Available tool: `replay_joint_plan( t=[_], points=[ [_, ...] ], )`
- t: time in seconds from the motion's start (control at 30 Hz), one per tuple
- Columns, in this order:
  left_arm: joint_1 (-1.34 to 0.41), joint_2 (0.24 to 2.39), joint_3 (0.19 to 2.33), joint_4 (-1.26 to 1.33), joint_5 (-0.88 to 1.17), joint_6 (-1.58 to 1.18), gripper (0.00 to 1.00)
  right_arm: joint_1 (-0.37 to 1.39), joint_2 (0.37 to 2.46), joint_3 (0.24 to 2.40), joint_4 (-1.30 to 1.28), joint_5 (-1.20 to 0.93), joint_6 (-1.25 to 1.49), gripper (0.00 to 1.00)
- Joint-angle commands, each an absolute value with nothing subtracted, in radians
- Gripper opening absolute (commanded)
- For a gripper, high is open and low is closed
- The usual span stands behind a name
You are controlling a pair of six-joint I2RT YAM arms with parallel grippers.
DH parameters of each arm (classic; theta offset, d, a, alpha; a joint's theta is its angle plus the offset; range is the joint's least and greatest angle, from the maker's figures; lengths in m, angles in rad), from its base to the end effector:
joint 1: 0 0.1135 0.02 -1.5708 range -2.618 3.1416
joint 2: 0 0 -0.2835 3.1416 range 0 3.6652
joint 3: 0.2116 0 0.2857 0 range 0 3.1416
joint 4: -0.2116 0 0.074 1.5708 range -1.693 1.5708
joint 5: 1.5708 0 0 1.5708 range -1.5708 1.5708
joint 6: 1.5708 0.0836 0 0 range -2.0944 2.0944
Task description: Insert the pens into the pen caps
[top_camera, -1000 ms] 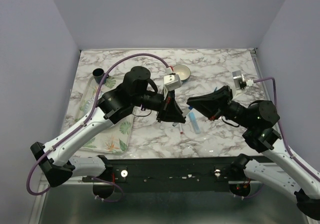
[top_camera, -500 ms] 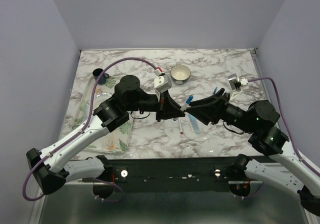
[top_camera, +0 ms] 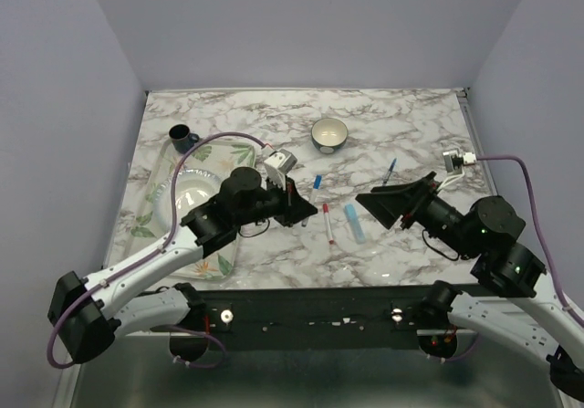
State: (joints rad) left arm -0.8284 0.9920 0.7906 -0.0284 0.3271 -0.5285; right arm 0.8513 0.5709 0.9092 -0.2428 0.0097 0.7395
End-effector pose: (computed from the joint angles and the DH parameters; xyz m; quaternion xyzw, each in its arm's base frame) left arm 0.1829 -0.2390 0.3188 0.2155 0.7493 -0.4841 0.3973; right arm 0.1205 0.1363 0.4310 -0.0340 0.6717 0.5262 0.5204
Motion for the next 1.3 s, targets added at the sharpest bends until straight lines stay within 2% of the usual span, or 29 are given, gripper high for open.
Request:
replay_joint_plan(
  t=[0.0, 0.2, 0.57, 0.77, 0.87, 1.0, 1.13, 1.27],
  points=[
    [-0.825, 1.124, 0.788, -0.107, 0.124, -0.690, 0.07, 0.856, 0.522, 0.850, -0.434, 0.184, 0.831, 1.00],
    [-0.827, 1.344, 0.747, -0.032, 0.095, -0.914, 0.03, 0.856, 0.494, 0.848, -0.604, 0.328, 0.926, 1.00],
    [-0.827, 1.618, 0.796, -0.034, 0.072, -1.002, 0.07, 0.856, 0.416, 0.813, -0.673, 0.382, 0.930, 1.00],
    [-0.834, 1.644, 0.805, -0.037, 0.068, -1.017, 0.23, 0.856, 0.428, 0.819, -0.690, 0.387, 0.927, 1.00],
    [-0.839, 1.640, 0.830, -0.066, 0.066, -1.005, 0.34, 0.857, 0.448, 0.818, -0.701, 0.394, 0.928, 1.00],
    [-0.842, 1.615, 0.861, -0.130, 0.071, -0.996, 0.64, 0.857, 0.486, 0.821, -0.722, 0.423, 0.914, 1.00],
    [-0.842, 1.549, 0.864, -0.161, 0.057, -0.982, 0.69, 0.856, 0.569, 0.831, -0.787, 0.508, 0.928, 1.00],
    [-0.844, 1.427, 0.877, -0.183, 0.029, -0.928, 0.71, 0.844, 0.798, 0.911, -0.857, 0.578, 0.910, 1.00]
  ],
)
